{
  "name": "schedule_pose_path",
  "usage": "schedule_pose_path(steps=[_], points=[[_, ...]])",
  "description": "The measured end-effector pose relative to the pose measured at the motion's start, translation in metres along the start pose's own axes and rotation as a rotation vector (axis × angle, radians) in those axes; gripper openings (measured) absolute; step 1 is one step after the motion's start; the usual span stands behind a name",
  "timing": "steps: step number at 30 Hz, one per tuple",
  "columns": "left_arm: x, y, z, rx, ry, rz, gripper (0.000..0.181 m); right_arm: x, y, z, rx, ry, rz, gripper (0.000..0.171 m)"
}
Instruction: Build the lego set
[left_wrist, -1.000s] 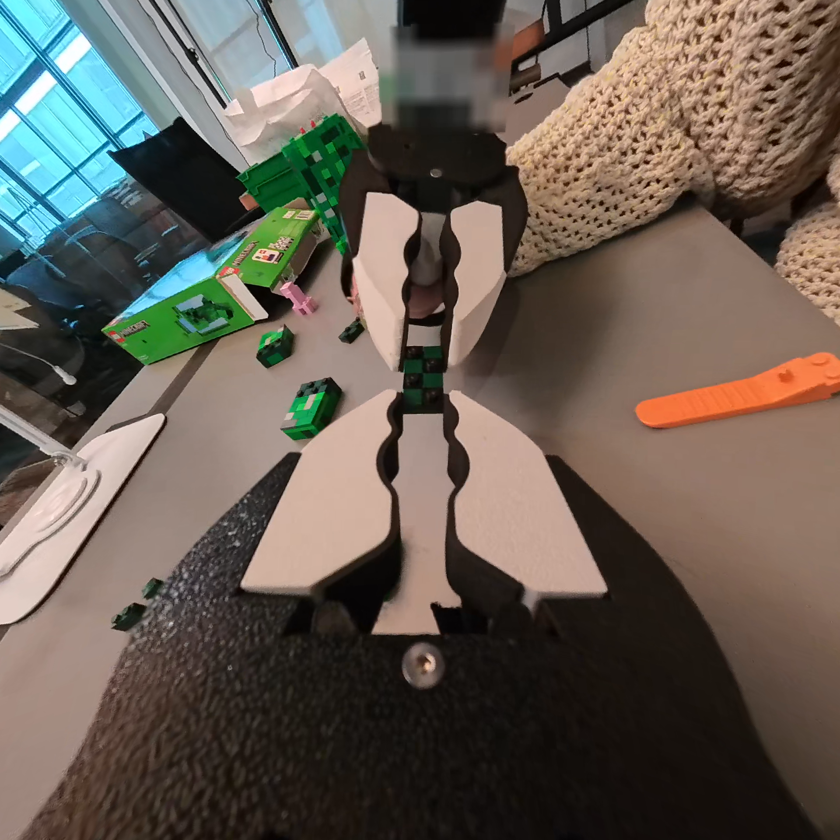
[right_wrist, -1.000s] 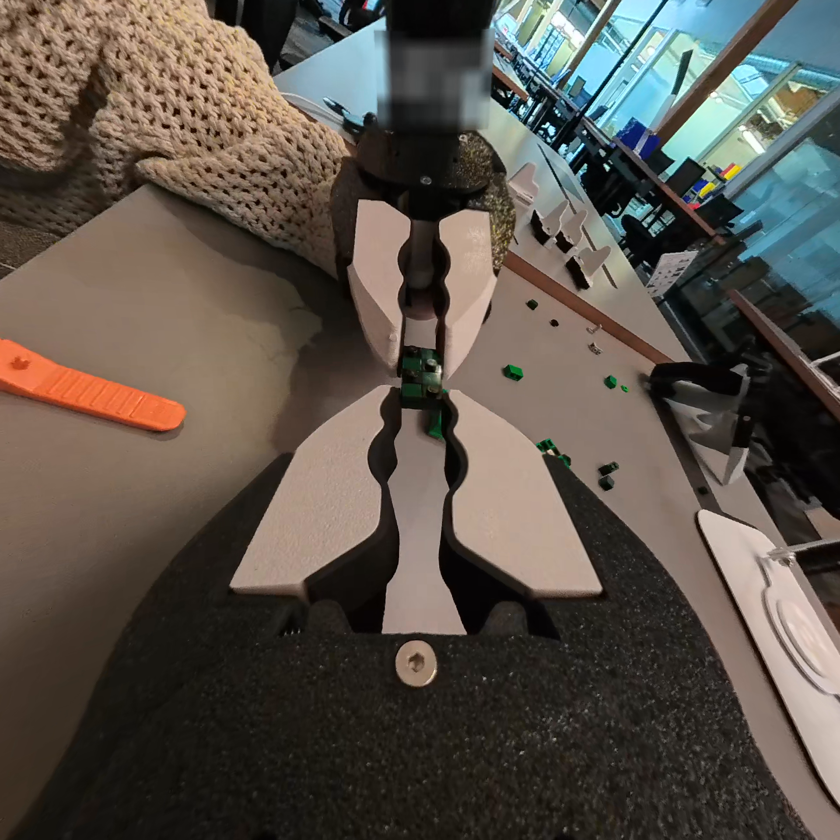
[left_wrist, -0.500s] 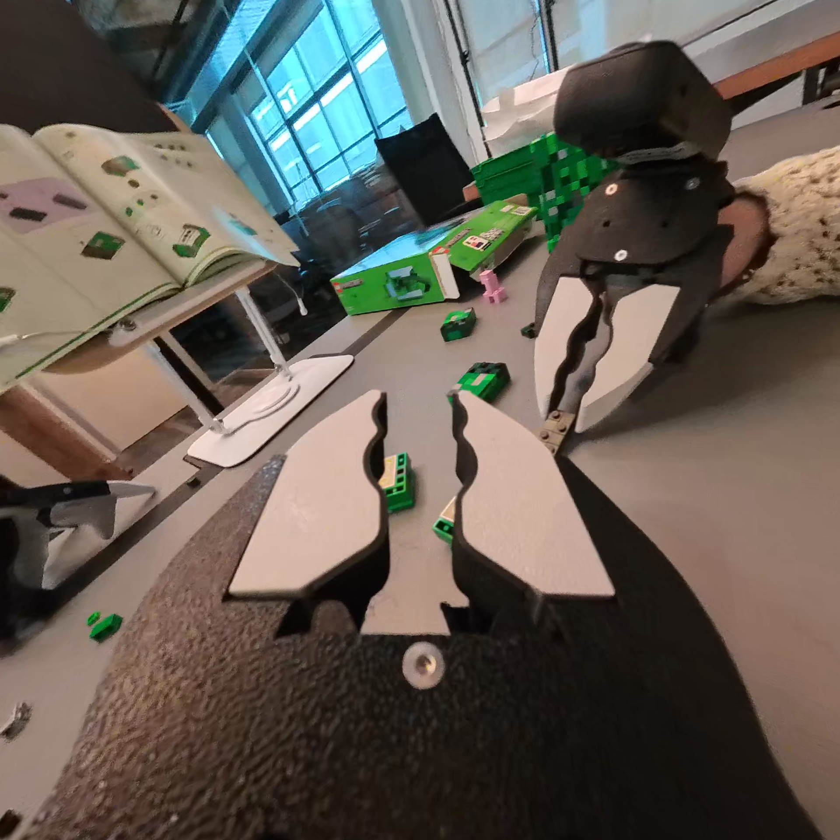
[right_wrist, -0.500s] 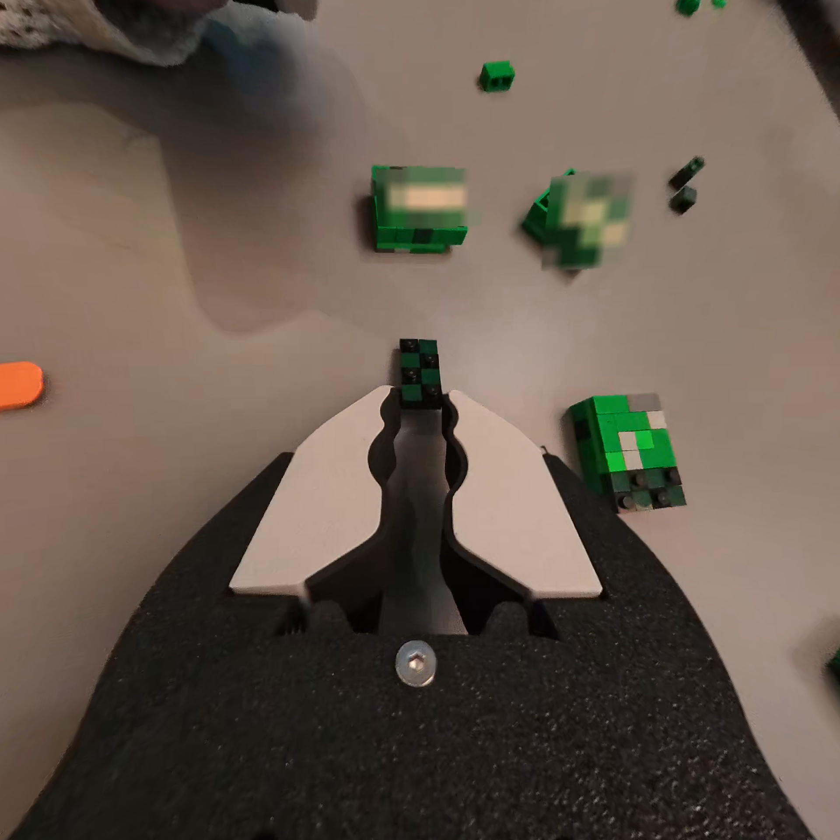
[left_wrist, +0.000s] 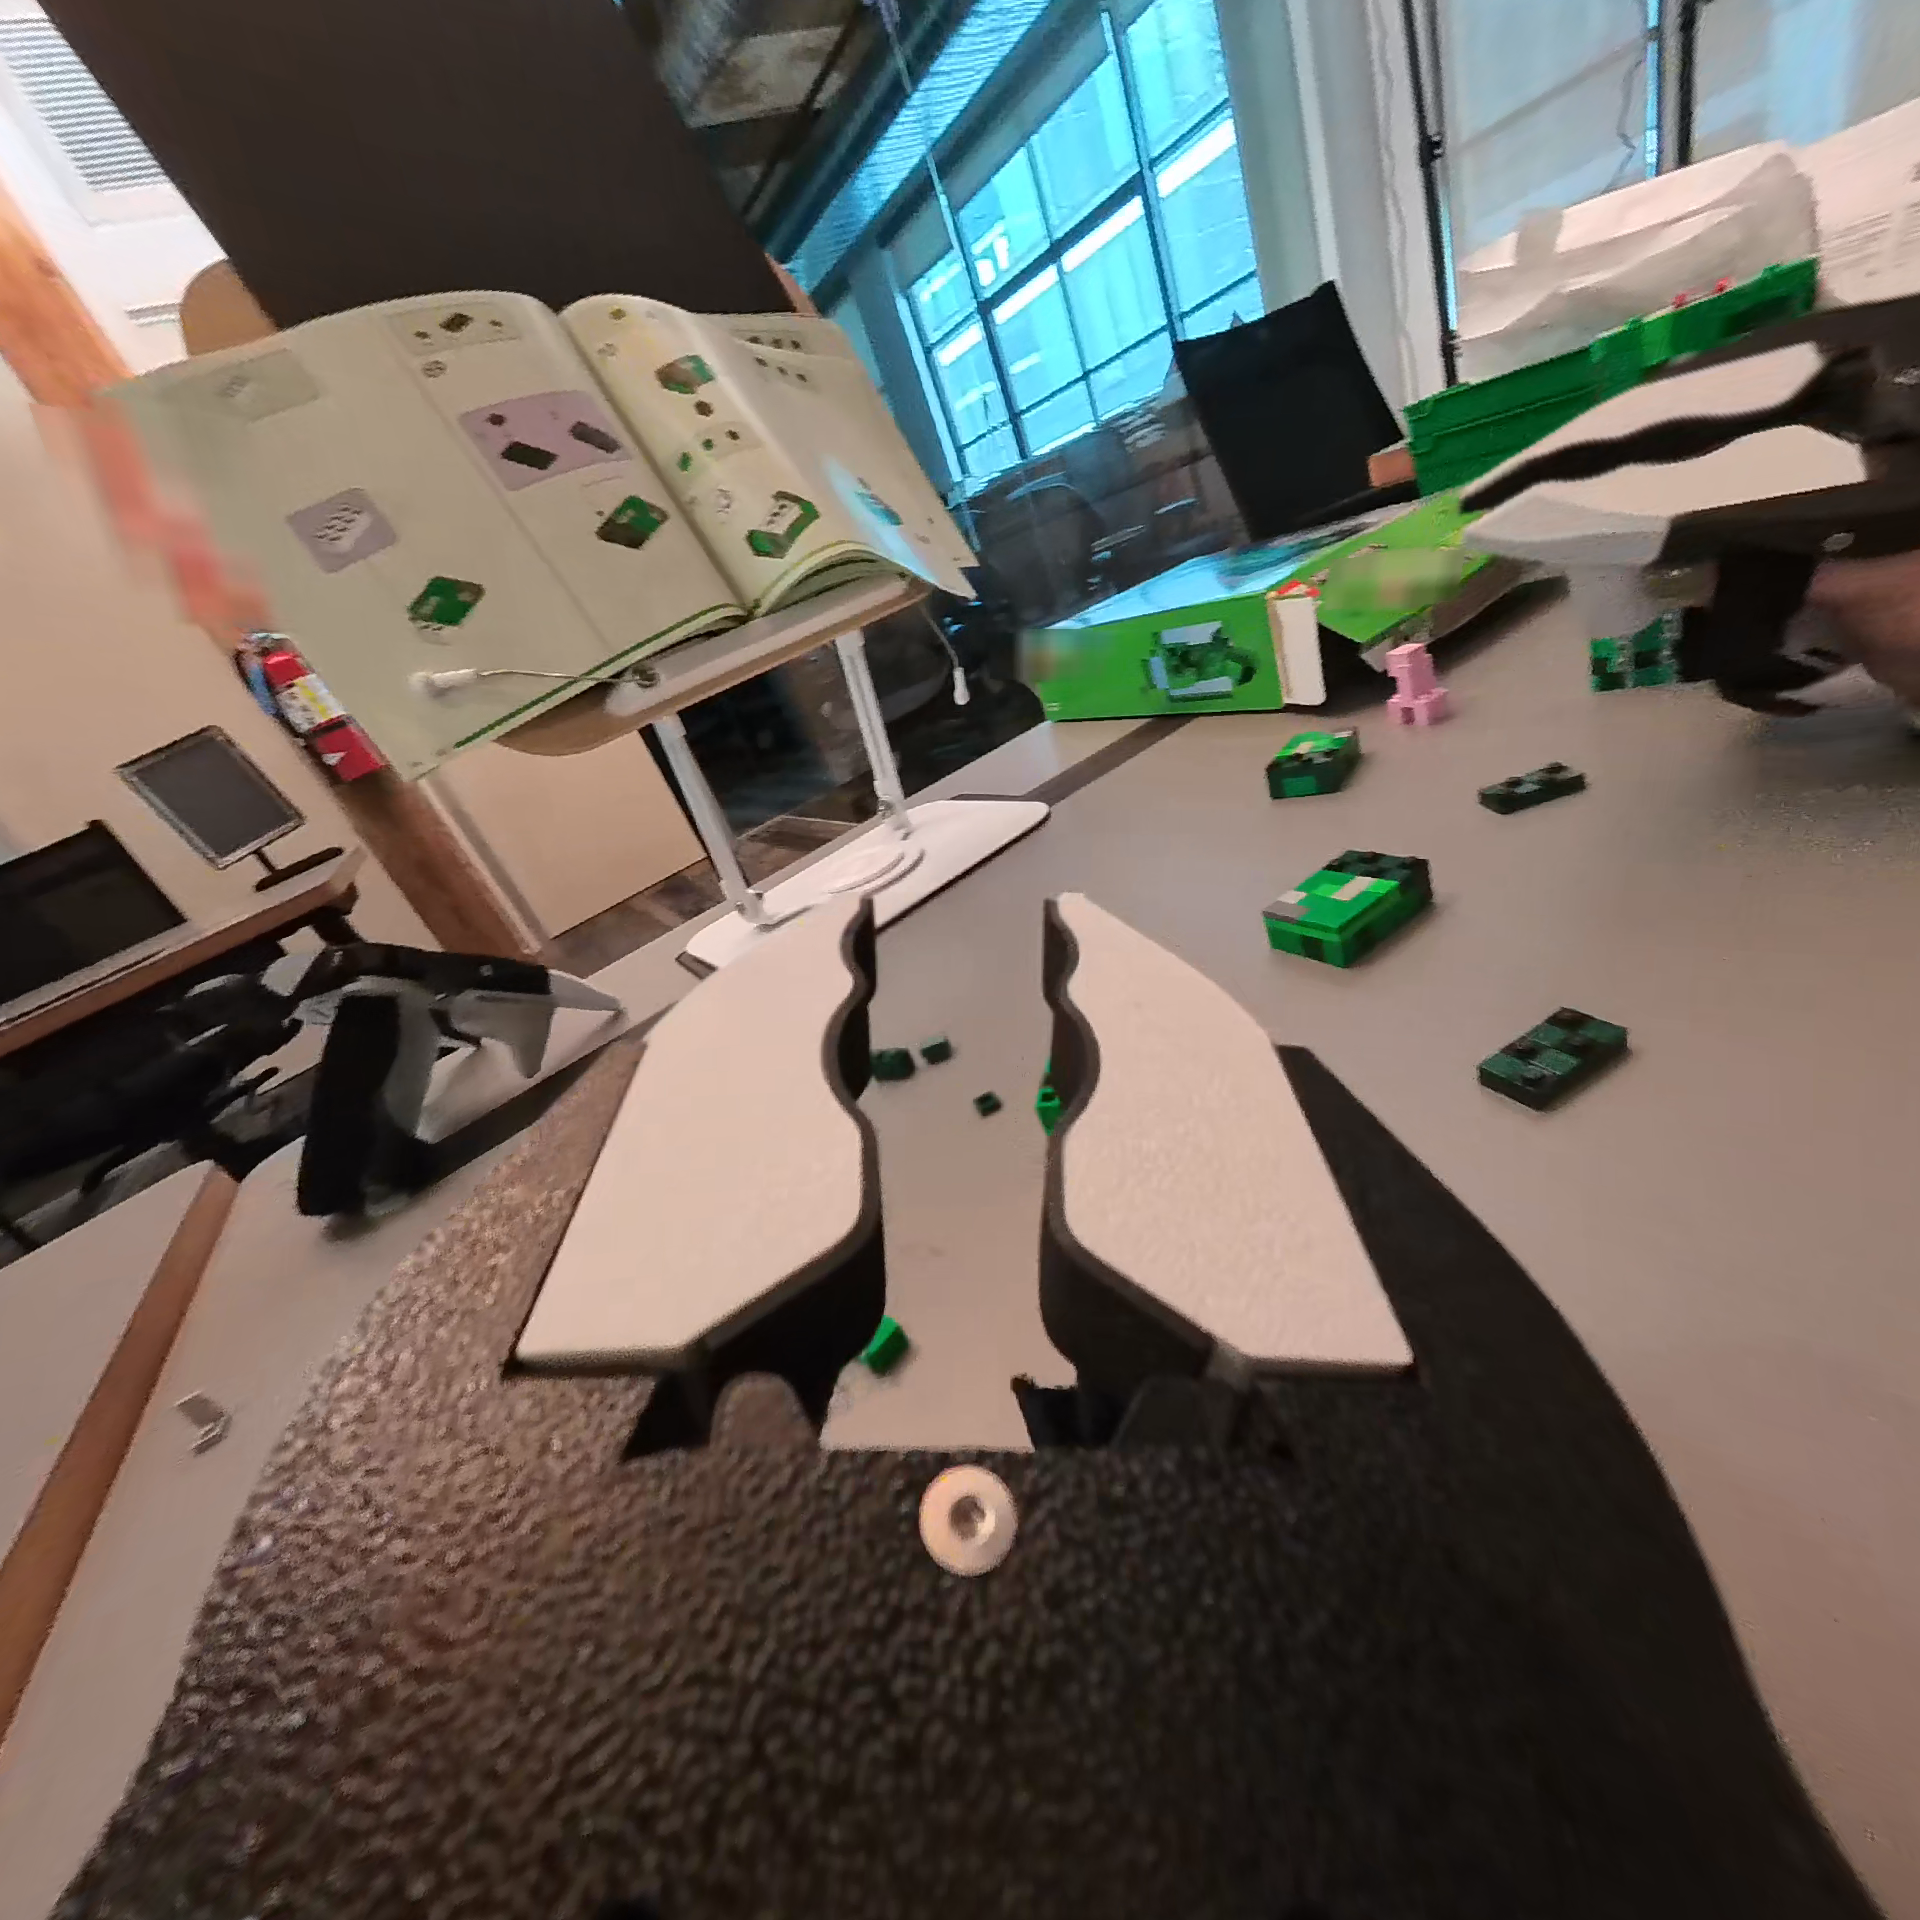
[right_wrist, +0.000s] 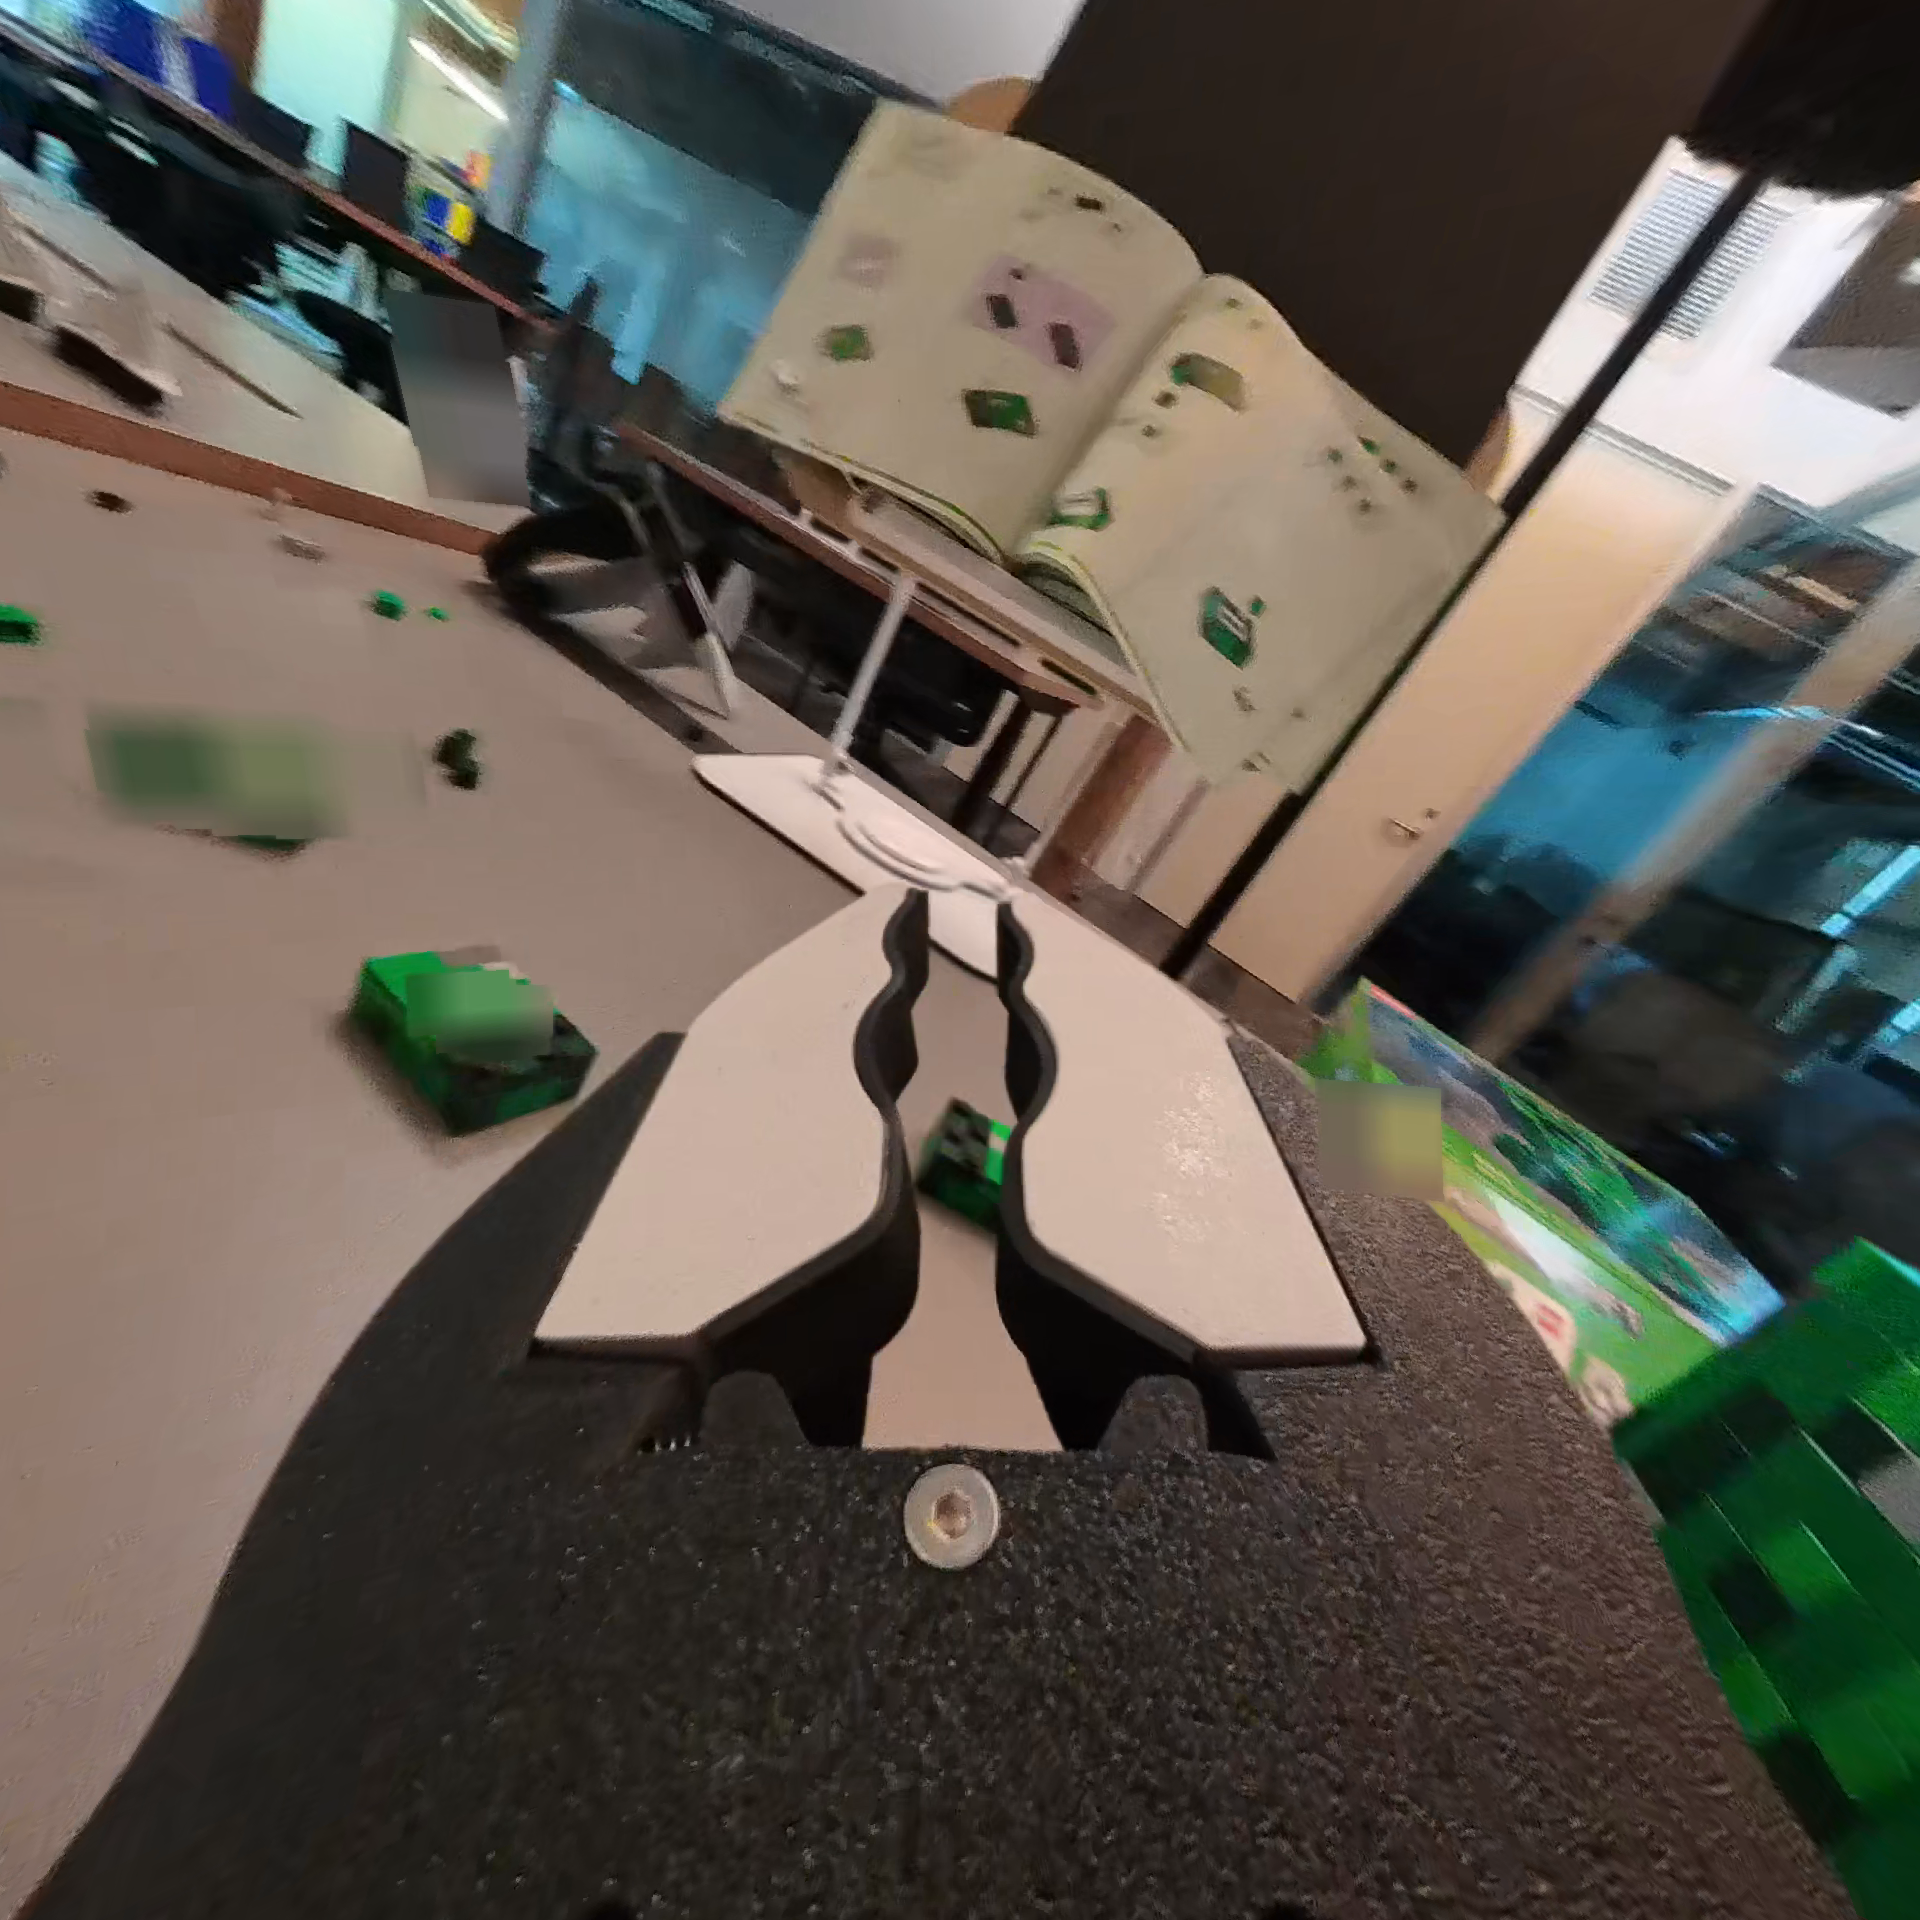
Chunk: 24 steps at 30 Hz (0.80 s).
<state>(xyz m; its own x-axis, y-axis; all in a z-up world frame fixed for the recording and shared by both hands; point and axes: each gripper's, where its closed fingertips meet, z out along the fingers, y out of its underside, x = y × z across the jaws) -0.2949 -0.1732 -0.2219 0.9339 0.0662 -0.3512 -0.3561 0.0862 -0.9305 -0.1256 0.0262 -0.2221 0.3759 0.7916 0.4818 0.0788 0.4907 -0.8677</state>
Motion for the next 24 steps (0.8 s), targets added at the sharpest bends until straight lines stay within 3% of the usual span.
schedule_pose_path(steps=[3,16,19,21,24], points=[[-0.006,0.001,-0.002,-0.014,-0.055,0.014,0.027,0.007,0.004,-0.001,-0.017,0.045,0.004,0.001],[-0.041,0.011,-0.018,-0.097,-0.322,0.048,0.009,-0.037,-0.022,-0.001,0.149,-0.193,-0.026,0.0],[-0.066,0.007,-0.034,-0.1,-0.538,0.078,0.033,-0.04,-0.027,-0.001,0.18,-0.208,-0.004,0.0],[-0.07,0.007,-0.038,-0.1,-0.569,0.062,0.051,-0.041,-0.03,-0.002,0.201,-0.216,0.011,0.0],[-0.074,0.012,-0.036,-0.136,-0.588,0.042,0.083,-0.041,-0.038,-0.004,0.256,-0.223,0.035,0.014]])
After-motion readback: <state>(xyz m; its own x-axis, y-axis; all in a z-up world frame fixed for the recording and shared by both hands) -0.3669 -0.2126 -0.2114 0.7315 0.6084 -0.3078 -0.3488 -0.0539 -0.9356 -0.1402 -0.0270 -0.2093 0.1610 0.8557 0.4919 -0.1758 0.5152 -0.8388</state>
